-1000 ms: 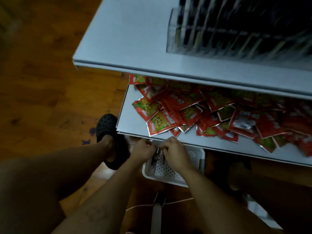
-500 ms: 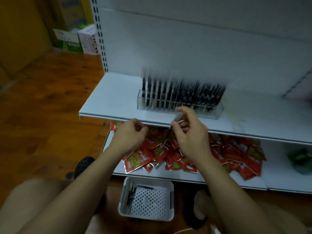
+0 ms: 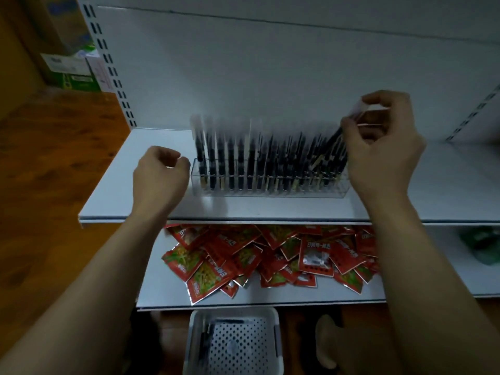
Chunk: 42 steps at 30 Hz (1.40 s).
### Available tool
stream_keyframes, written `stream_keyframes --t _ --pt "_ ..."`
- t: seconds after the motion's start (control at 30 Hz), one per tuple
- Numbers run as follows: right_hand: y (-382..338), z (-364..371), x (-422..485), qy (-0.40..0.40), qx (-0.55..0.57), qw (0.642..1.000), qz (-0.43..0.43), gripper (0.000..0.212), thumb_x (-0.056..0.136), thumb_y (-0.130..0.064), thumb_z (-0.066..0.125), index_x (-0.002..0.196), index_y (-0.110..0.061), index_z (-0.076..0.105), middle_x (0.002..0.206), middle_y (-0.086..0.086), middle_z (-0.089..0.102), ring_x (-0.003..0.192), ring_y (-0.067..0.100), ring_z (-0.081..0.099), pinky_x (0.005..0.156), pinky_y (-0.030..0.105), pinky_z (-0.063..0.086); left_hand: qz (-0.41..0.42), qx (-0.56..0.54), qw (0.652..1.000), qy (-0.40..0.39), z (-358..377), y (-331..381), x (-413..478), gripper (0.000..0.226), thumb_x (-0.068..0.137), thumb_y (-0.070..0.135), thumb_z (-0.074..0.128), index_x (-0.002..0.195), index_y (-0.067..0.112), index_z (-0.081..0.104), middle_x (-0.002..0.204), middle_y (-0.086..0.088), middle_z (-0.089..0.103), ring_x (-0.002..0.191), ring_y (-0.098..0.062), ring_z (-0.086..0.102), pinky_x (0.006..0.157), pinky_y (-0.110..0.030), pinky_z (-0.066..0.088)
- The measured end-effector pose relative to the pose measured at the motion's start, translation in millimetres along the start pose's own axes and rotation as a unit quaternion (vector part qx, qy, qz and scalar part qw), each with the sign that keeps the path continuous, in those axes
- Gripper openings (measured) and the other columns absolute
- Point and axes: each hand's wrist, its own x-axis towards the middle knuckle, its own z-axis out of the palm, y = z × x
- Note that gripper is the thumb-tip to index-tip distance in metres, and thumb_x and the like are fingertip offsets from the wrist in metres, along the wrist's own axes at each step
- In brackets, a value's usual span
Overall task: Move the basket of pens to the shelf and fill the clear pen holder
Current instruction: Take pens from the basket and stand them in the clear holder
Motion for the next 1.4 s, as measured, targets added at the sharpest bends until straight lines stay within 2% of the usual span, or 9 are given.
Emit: stream_keyframes --t 0.2,0.37,0.5,0.7,0.87,1.07,1.2,1.3,1.4 --pt "20 5 1 -0.003 -0.004 1.000 0.025 0.026 0.087 -0.019 0.067 0.111 -0.019 0.059 0.079 -0.021 0.060 0.070 0.000 0.063 0.072 0.021 0.054 -0.002 0.023 0.999 -0.047 14 -8 7 0.029 0.093 0.026 0.058 0.119 0.014 0.058 0.106 0.001 0.057 0.094 -0.018 0.052 0.081 -0.033 0.044" --pt "23 16 -17 -0.119 -0.064 0.991 0.003 0.023 0.089 -0.013 0.064 0.111 -0.020 0.064 0.081 -0.004 0.064 0.070 0.008 0.059 0.070 0.011 0.046 -0.003 0.031 0.998 -0.063 19 -13 5 0.027 0.095 0.022 0.054 0.120 0.013 0.056 0.106 0.000 0.056 0.095 -0.019 0.051 0.079 -0.032 0.041" --pt "18 17 -28 -0.141 -0.074 0.987 0.023 0.033 0.092 -0.009 0.055 0.120 -0.023 0.062 0.078 -0.002 0.061 0.071 0.016 0.060 0.070 0.027 0.050 0.002 0.028 0.997 -0.065 13 -11 -3 0.026 0.095 0.025 0.056 0.118 0.013 0.056 0.104 0.001 0.056 0.093 -0.019 0.051 0.078 -0.032 0.041" --pt "6 -3 -54 -0.136 -0.063 0.986 0.067 0.049 0.095 -0.012 0.054 0.138 -0.035 0.049 0.099 -0.004 0.064 0.080 0.009 0.059 0.082 0.020 0.046 -0.009 0.019 0.998 -0.066 -4 -18 -27 0.026 0.094 0.029 0.058 0.116 0.016 0.057 0.104 0.003 0.056 0.092 -0.018 0.053 0.075 -0.031 0.044" --pt "-13 -8 -77 -0.183 -0.093 0.976 0.080 0.025 0.094 -0.016 0.056 0.116 -0.021 0.068 0.092 -0.003 0.068 0.077 0.012 0.061 0.076 0.030 0.053 -0.017 -0.006 0.995 -0.098 -26 -27 -57 0.014 0.094 0.027 0.057 0.105 0.018 0.061 0.097 0.003 0.062 0.088 -0.017 0.060 0.061 -0.024 0.044" --pt "-19 22 -134 -0.426 -0.137 0.887 0.113 0.018 0.092 -0.027 0.058 0.105 -0.028 0.070 0.078 -0.004 0.068 0.063 0.014 0.061 0.061 0.028 0.052 -0.004 0.043 0.981 -0.189 -21 -54 -103 0.008 0.093 0.027 0.057 0.095 0.020 0.061 0.088 0.006 0.064 0.081 -0.010 0.061 0.065 -0.027 0.050" --pt "-4 48 -179 -0.522 -0.202 0.823 0.094 0.020 0.090 -0.030 0.056 0.102 -0.027 0.072 0.099 -0.003 0.072 0.089 0.019 0.065 0.074 0.029 0.050 0.001 0.159 0.948 -0.277 -10 -96 -119 0.010 0.092 0.030 0.058 0.095 0.021 0.062 0.094 0.002 0.068 0.083 -0.015 0.062 0.071 -0.029 0.050" --pt "17 67 -210 -0.609 -0.217 0.755 0.113 0.019 0.090 -0.028 0.055 0.094 -0.022 0.073 0.097 0.002 0.071 0.089 0.025 0.064 0.070 0.029 0.048 -0.052 0.214 0.919 -0.327 -6 -134 -118 0.019 0.092 0.029 0.058 0.104 0.015 0.065 0.102 -0.007 0.068 0.091 -0.025 0.062 0.071 -0.028 0.046" --pt "44 83 -242 -0.664 -0.238 0.696 0.136 0.022 0.090 -0.026 0.056 0.102 -0.017 0.073 0.106 0.009 0.068 0.094 0.029 0.062 0.075 0.030 0.049 -0.164 0.180 0.915 -0.320 -2 -175 -116 0.020 0.091 0.024 0.062 0.101 0.008 0.066 0.103 -0.014 0.069 0.096 -0.032 0.064 0.078 -0.034 0.052"
